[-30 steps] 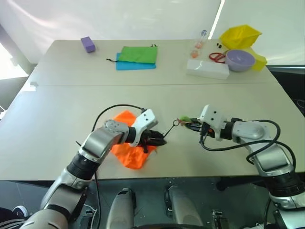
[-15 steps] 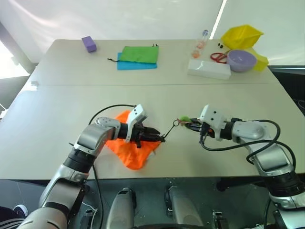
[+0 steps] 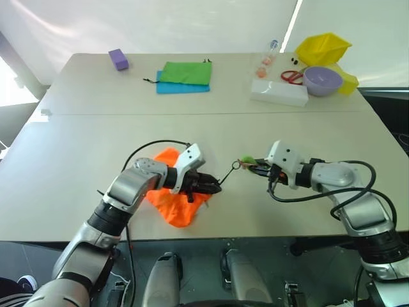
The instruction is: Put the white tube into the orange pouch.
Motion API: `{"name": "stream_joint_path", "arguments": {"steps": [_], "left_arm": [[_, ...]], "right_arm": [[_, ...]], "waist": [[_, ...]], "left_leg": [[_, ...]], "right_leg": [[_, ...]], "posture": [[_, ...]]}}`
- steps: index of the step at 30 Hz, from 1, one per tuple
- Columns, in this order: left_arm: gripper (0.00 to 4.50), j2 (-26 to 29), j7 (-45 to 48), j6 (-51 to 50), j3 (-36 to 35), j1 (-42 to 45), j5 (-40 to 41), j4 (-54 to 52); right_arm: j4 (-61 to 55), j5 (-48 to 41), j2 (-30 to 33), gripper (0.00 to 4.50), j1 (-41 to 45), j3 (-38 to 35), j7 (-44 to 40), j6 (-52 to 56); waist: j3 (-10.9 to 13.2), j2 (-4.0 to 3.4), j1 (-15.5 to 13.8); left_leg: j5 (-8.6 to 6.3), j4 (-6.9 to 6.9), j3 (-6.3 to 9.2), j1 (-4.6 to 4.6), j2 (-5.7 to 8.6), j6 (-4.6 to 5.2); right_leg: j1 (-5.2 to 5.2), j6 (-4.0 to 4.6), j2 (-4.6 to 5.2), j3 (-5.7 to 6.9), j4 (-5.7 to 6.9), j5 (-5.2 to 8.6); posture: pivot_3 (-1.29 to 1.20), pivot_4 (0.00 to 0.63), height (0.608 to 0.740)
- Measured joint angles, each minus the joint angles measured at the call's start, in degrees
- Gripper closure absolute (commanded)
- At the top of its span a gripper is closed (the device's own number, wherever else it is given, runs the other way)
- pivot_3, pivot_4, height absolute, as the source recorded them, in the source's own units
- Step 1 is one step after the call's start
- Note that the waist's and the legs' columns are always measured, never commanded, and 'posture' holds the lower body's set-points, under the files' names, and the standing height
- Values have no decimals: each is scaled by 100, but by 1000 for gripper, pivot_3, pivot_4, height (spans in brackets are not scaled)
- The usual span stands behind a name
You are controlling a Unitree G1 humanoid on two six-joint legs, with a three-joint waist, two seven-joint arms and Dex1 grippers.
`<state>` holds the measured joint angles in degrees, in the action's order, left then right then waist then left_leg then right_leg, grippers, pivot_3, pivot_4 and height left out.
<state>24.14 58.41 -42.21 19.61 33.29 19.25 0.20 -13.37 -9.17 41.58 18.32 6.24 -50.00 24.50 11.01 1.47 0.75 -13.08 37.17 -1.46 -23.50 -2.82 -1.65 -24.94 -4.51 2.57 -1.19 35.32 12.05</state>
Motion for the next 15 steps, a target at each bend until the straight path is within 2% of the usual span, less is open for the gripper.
{"name": "stream_joint_path", "arguments": {"steps": [3,4,5,15], "left_arm": [[3744,-32,-42,-72,3,0,2,-58],[4224,-18,-41,-111,8,-3,0,-90],[4442,9,-35,-125,23,-3,0,-123],[4442,151,59,-119,130,-6,0,-236]], "right_arm": [[0,0,-1,4500,0,0,1,0],[0,0,-2,4500,0,1,1,0],[-1,0,-1,4500,0,5,1,0],[-2,3,-2,4500,0,21,1,0]], "waist": [[0,0,1],[0,0,1],[0,0,3],[0,0,2]], "left_leg": [[0,0,0,0,0,0],[0,0,0,0,0,0],[0,0,0,0,0,0],[0,-1,0,0,0,0]], "right_leg": [[0,0,0,0,0,0],[0,0,0,0,0,0],[0,0,0,0,0,0],[-1,0,0,0,0,0]], "posture": [[0,150,740],[0,150,740],[0,150,740],[0,150,740]]}}
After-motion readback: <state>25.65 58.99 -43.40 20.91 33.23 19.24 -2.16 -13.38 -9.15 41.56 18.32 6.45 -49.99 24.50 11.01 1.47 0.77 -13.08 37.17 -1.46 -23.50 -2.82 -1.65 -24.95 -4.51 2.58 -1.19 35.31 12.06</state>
